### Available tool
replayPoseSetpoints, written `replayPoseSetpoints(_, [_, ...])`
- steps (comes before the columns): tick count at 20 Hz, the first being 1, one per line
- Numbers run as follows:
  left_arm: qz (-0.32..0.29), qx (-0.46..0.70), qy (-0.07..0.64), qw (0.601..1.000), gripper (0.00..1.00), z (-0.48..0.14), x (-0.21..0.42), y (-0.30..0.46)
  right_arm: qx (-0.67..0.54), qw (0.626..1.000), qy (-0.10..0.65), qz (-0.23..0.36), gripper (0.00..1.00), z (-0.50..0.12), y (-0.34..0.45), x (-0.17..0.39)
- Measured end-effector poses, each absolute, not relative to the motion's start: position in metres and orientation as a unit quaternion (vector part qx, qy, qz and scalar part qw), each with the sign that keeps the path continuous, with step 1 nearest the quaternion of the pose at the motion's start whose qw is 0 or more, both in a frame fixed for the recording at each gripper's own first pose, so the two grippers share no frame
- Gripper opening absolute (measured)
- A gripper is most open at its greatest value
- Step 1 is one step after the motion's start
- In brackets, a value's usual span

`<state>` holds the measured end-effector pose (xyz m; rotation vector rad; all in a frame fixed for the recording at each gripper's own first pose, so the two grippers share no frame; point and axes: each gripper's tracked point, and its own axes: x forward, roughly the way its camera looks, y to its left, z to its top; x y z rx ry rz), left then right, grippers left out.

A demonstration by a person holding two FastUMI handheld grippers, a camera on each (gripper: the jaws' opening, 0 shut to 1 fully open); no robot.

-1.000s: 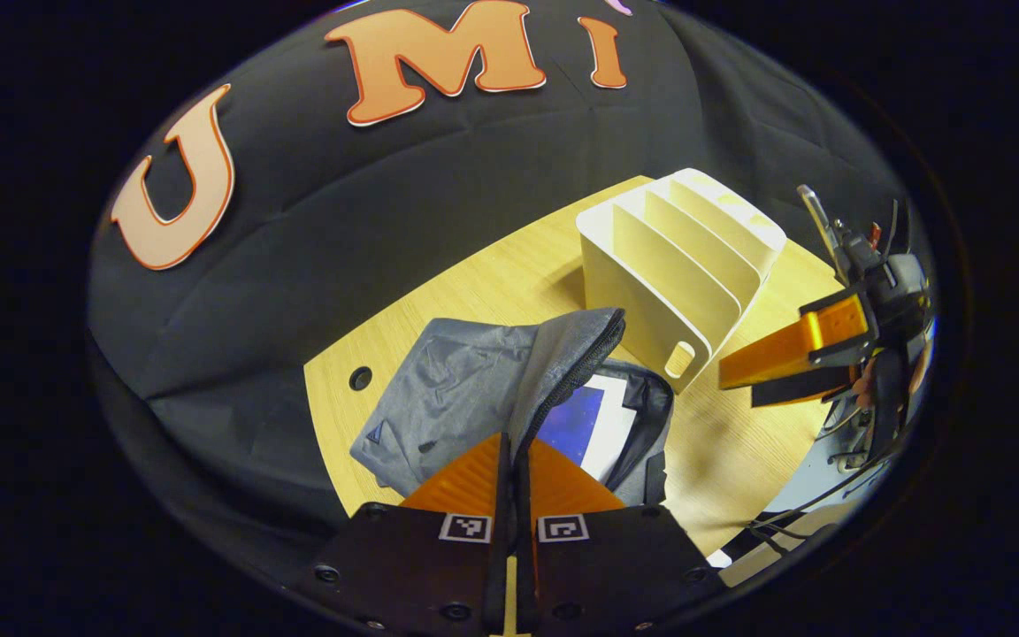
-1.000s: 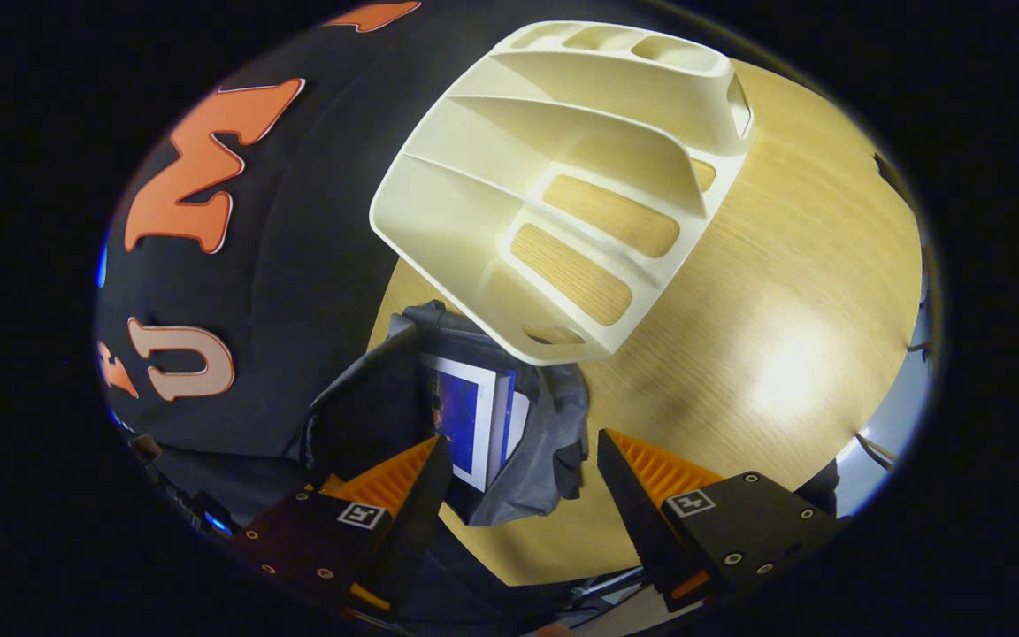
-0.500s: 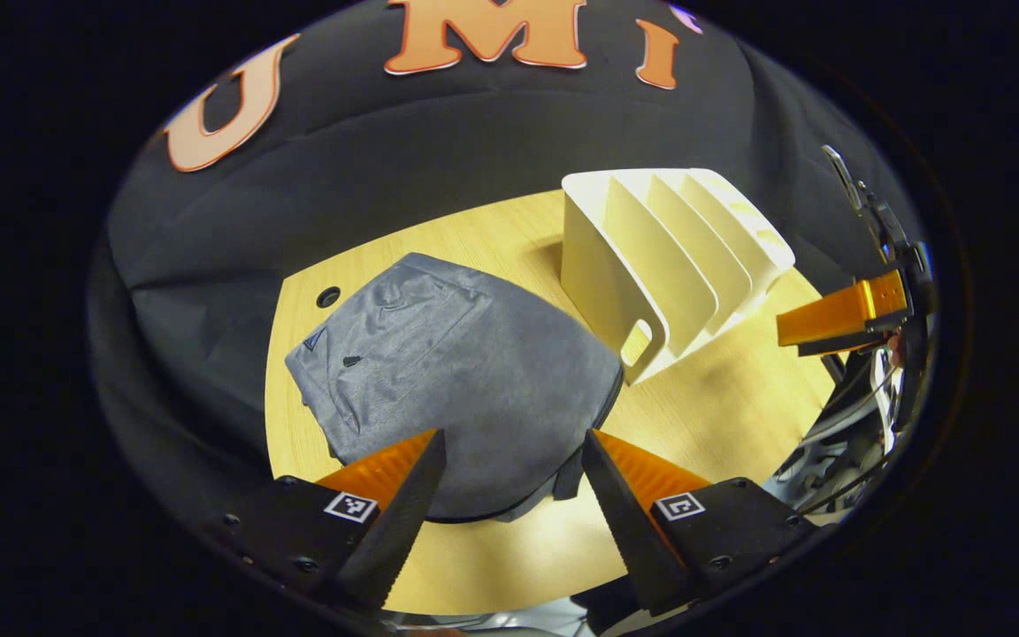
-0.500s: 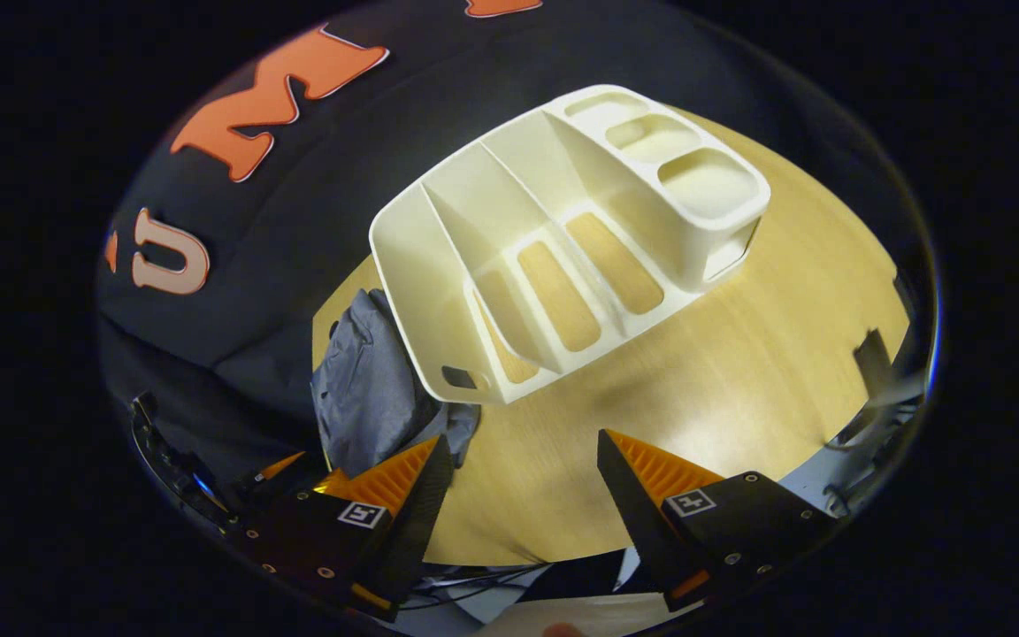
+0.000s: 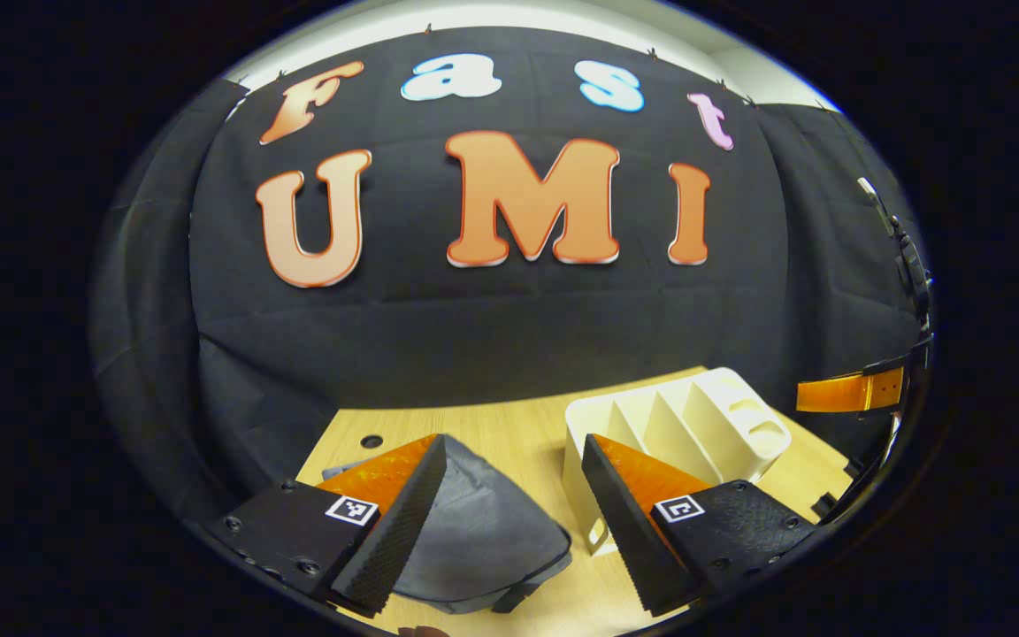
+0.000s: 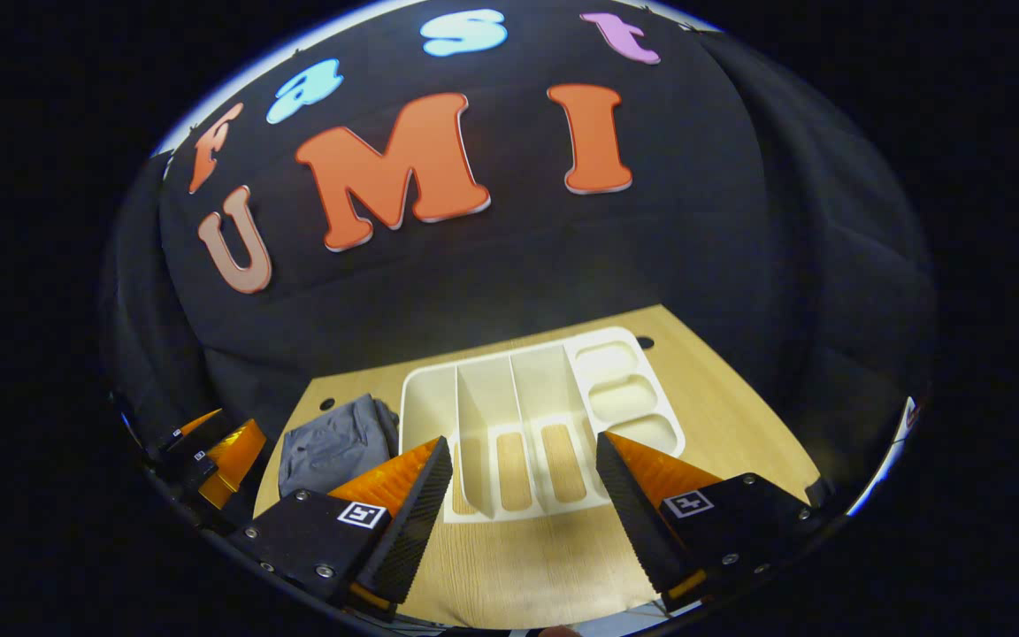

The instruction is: Open the schoolbag, grab two books from the bookshelf and put them into the schoolbag.

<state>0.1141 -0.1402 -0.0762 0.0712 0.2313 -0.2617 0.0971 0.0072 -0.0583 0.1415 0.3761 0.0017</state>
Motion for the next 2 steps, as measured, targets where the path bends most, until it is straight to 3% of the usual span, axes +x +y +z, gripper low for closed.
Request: replayPoseSetpoints(2, [-0.108, 0.038, 0.077, 0.990, 0.98, -0.042, 0.101, -0.146, 0.054, 0.990, 0.133, 0.002, 0.98, -0.039, -0.002, 0.091])
